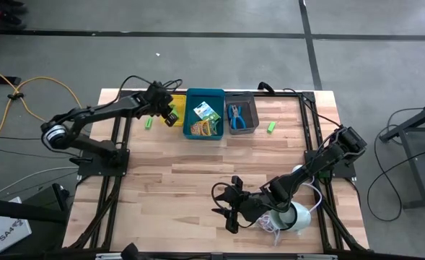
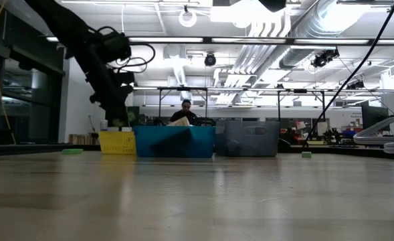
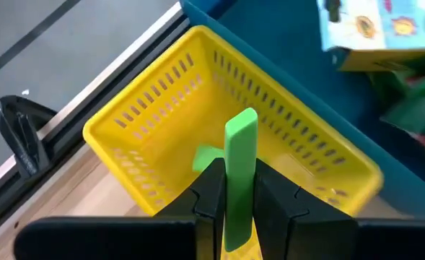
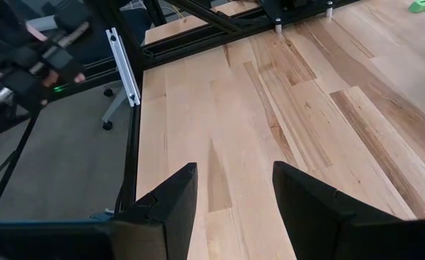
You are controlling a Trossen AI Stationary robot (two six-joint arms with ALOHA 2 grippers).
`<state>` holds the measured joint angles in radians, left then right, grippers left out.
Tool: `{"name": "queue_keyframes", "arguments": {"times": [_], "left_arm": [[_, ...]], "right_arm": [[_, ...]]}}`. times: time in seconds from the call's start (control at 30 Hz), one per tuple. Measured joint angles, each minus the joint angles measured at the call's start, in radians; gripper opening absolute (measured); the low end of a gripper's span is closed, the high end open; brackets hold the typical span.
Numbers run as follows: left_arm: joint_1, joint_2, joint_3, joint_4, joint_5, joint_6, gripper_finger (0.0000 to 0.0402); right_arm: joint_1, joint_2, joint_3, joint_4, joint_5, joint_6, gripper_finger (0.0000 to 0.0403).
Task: Pick & Place School Supplies
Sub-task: Put the green eraser into the yellow bin
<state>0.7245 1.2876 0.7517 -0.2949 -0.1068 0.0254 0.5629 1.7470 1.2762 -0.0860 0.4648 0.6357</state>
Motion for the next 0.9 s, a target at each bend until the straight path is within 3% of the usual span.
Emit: {"name": "queue_keyframes", "arguments": {"times": [0.37,0.9], "left_arm": [[0.021,0.104,0.0,0.031,0.007,0.001,0.0047],[0.009,0.112,0.0,0.03,0.025,0.035,0.0047]], "right_arm": [[0.0,0.0,0.0,0.0,0.0,0.0,0.0173],[0.0,0.0,0.0,-0.001,-0.011,0.0,0.0173]]}}
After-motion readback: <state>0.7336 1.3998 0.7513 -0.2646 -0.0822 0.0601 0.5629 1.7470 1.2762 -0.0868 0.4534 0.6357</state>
